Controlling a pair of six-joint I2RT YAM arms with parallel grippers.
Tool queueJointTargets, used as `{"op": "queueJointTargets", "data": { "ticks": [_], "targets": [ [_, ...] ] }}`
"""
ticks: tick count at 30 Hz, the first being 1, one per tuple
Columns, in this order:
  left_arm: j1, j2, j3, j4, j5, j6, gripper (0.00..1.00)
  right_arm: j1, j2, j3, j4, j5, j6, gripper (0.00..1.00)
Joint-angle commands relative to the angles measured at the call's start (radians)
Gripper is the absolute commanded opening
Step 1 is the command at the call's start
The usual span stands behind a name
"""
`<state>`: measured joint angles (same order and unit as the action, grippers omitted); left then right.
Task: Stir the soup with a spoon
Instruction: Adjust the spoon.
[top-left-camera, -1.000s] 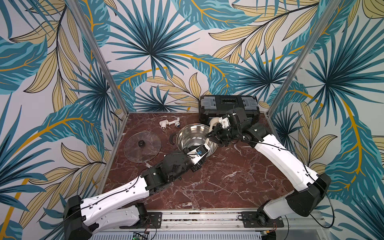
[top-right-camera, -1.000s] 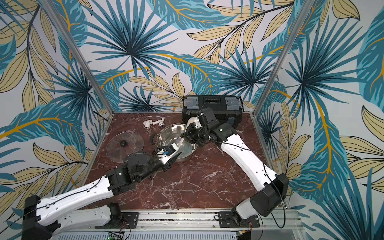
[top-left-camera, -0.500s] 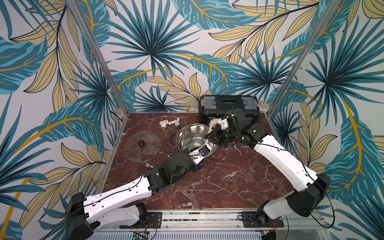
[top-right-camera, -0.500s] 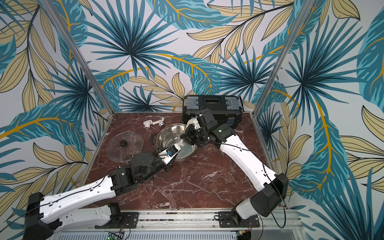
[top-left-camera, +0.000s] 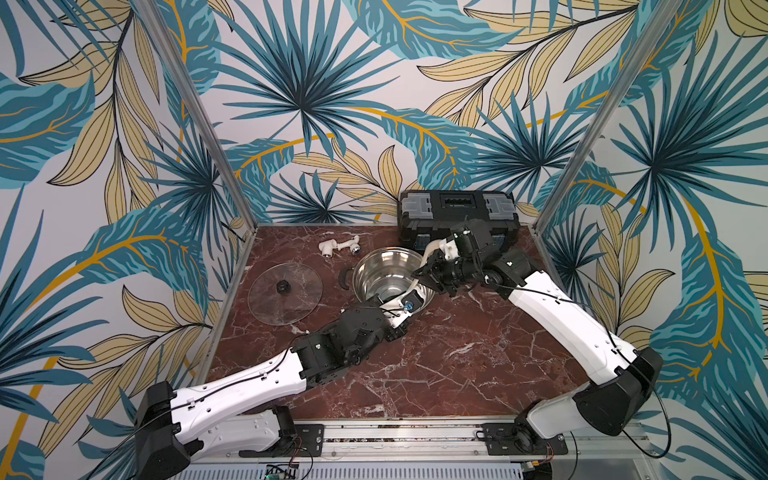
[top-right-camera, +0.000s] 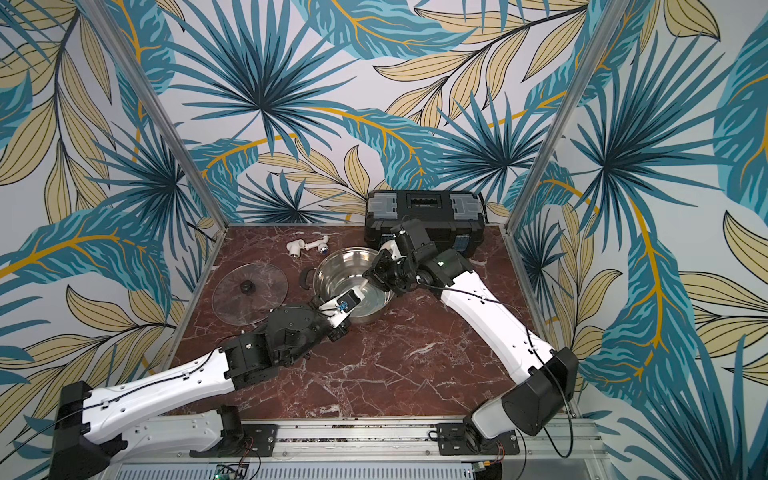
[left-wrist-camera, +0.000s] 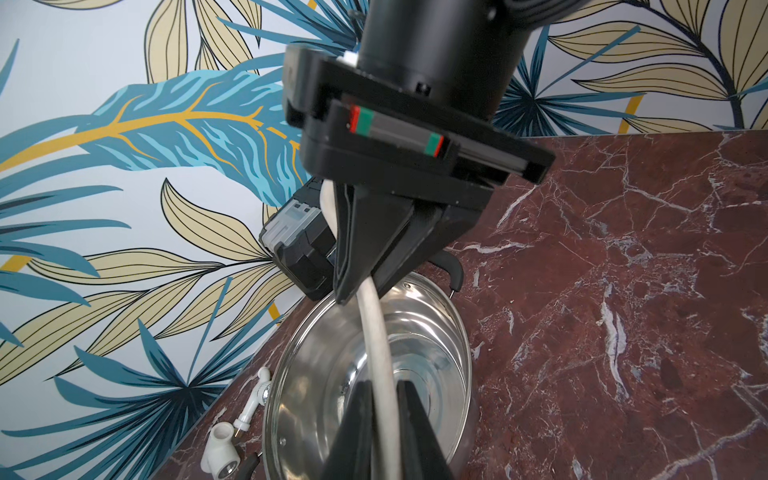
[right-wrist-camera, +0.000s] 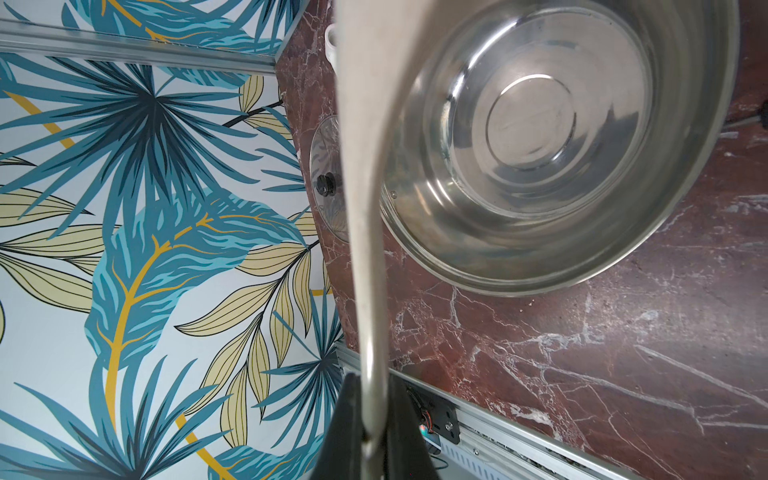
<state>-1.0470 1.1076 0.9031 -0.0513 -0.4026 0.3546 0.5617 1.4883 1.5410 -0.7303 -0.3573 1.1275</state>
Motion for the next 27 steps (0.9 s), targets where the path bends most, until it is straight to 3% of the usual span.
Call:
{"op": "queueJointTargets", "data": {
  "ticks": [1,8,14,22,27],
  "targets": [
    [-0.004,0.006,0.082,-0.039,0.006,-0.050,0.00,0.014,-0.034,-0.004,0.019,0.000,-0.111,0.28],
    [0.013,-0.019,0.105,-0.222,-0.034,-0.125,0.00,0.003,-0.115,0.071,-0.039,0.173,-0.230,0.71],
    [0.073,-0.088,0.096,-0.359,-0.035,-0.199,0.00,0.001,-0.198,0.119,-0.037,0.251,-0.343,0.96],
    [0.146,-0.011,0.292,-0.591,-0.055,-0.180,0.00,0.001,-0.291,0.149,-0.175,0.431,-0.540,1.00],
    [0.196,0.084,0.379,-0.735,-0.021,-0.217,0.00,0.001,-0.384,0.052,-0.204,0.589,-0.724,0.99]
  ]
}}
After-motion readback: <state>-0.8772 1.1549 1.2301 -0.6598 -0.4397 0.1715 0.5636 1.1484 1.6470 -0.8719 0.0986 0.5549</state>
